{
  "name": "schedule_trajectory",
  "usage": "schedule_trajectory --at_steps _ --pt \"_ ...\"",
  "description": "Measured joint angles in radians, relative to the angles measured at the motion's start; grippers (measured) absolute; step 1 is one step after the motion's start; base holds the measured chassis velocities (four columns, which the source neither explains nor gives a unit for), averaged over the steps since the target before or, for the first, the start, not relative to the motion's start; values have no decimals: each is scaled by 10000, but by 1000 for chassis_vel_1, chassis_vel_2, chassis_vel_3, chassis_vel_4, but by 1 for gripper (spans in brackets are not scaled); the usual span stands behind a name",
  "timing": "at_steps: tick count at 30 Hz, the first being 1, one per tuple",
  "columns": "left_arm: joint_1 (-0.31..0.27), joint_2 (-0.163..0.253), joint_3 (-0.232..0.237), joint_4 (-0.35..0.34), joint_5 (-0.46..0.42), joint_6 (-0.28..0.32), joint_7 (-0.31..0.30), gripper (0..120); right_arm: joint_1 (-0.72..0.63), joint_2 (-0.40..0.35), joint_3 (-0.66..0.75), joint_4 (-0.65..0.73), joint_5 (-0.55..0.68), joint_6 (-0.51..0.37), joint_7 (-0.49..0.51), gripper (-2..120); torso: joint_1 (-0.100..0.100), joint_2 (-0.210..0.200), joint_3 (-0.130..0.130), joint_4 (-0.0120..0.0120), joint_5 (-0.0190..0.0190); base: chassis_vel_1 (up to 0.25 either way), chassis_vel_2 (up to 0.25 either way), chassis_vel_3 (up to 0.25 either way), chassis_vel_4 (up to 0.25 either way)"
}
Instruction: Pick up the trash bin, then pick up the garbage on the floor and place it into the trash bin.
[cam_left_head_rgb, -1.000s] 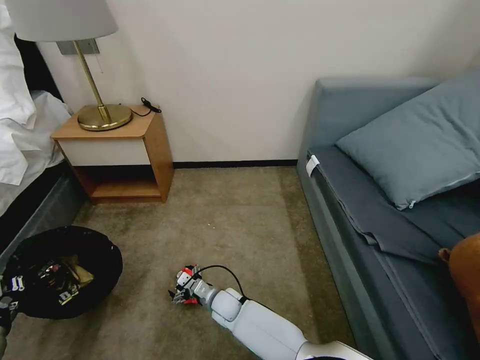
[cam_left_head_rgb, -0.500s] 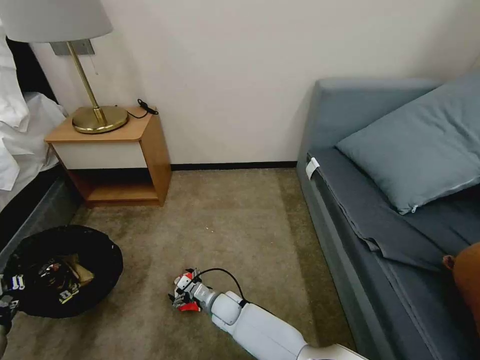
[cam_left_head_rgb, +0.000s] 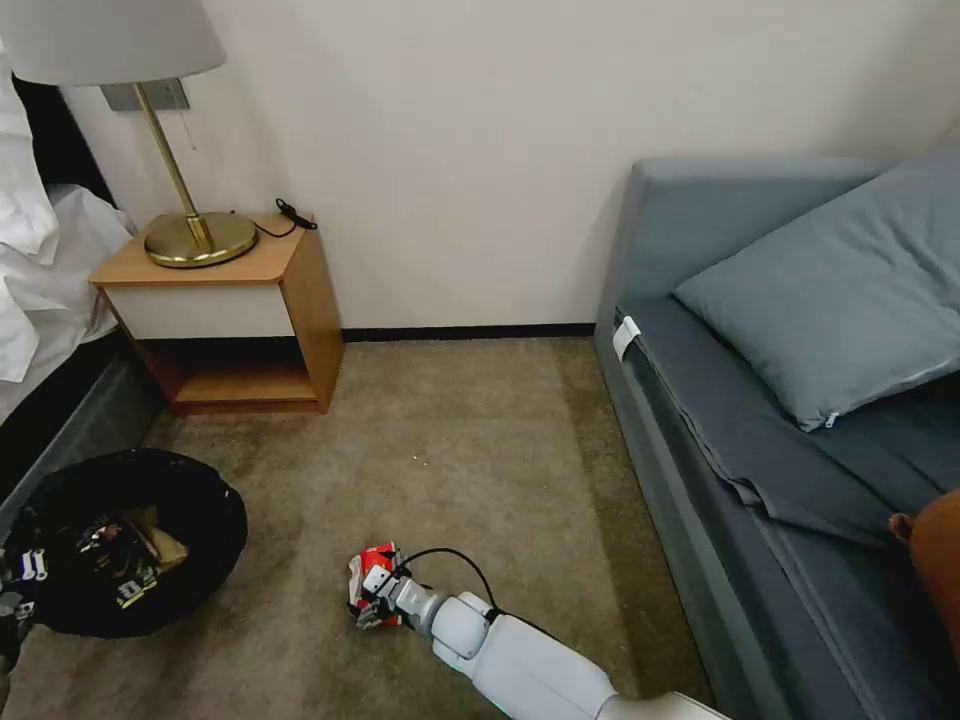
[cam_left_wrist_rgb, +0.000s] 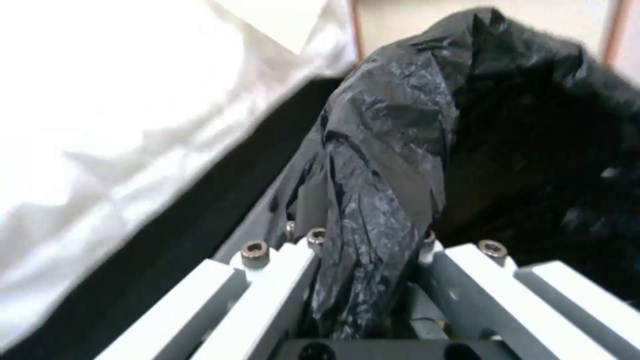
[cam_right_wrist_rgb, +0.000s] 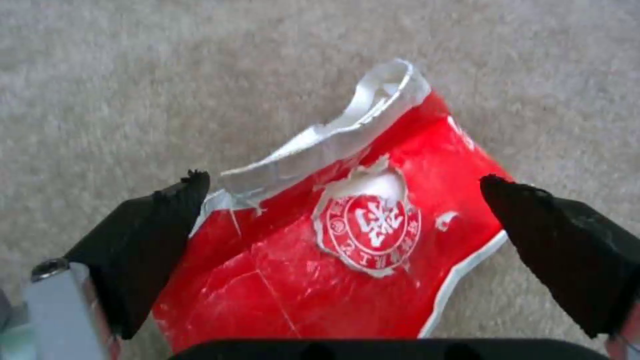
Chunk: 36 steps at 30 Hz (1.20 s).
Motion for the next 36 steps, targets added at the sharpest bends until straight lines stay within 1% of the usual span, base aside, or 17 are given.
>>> schedule_trajectory --at_steps 1,3,4,5,7,13,20,22,23,25,26,28,29,31,32,35,36 --pt "0 0 0 0 0 0 0 4 0 0 0 0 0 0 0 100 0 0 0 0 0 0 0 0 0" --pt "-199 349 -221 -604 -650 590 -320 4 35 1 37 -79 32 1 -46 100 0 1 0 -6 7 0 0 0 0" --pt "-309 522 -286 -793 -735 741 -384 4 37 1 43 -125 45 1 -103 100 0 1 0 -10 6 0 0 0 0" --pt "-309 522 -286 -793 -735 741 -384 4 37 1 43 -125 45 1 -103 100 0 1 0 -10 6 0 0 0 0" --pt "-428 742 -338 -1012 -799 942 -517 4 33 1 73 -252 42 15 -254 100 0 0 0 -8 3 0 0 0 0" --pt "-386 779 -327 -1191 -828 1022 -564 4 -11 2 169 -567 -7 121 -516 100 0 1 0 -3 3 0 0 0 0" --pt "-243 528 -142 -1001 -618 798 -360 4 -71 9 302 -760 -76 216 -710 98 0 1 -1 -3 2 0 0 0 0" --pt "-170 440 -72 -923 -529 677 -268 4 -96 10 385 -775 -77 219 -765 88 0 1 0 -3 2 0 0 0 0" --pt "-170 440 -72 -923 -529 677 -268 4 -96 10 385 -775 -77 219 -765 88 0 1 0 -3 2 0 0 0 0" --pt "-133 387 -17 -890 -454 608 -230 4 -134 11 468 -776 -89 259 -811 79 0 1 -1 -3 2 0 0 0 0" --pt "-133 387 -17 -890 -454 608 -230 4 -134 11 468 -776 -89 259 -811 79 0 1 -1 -3 2 0 0 0 0" --pt "-132 350 35 -887 -386 572 -188 4 -139 8 540 -763 -100 292 -838 67 0 1 -1 -4 2 0 0 0 0" --pt "-132 350 35 -887 -386 572 -188 4 -139 8 540 -763 -100 292 -838 67 0 1 -1 -4 2 0 0 0 0" --pt "-113 308 80 -902 -328 548 -159 4 -115 1 618 -734 -100 297 -849 57 0 1 0 -6 0 0 0 0 0" --pt "-113 308 80 -902 -328 548 -159 4 -115 1 618 -734 -100 297 -849 57 0 1 0 -6 0 0 0 0 0" --pt "-71 238 127 -936 -255 505 -109 4 -73 -6 777 -648 -95 295 -852 42 0 1 0 -7 -2 0 0 0 0" --pt "-71 238 127 -936 -255 505 -109 4 -73 -6 777 -648 -95 295 -852 42 0 1 0 -7 -2 0 0 0 0"
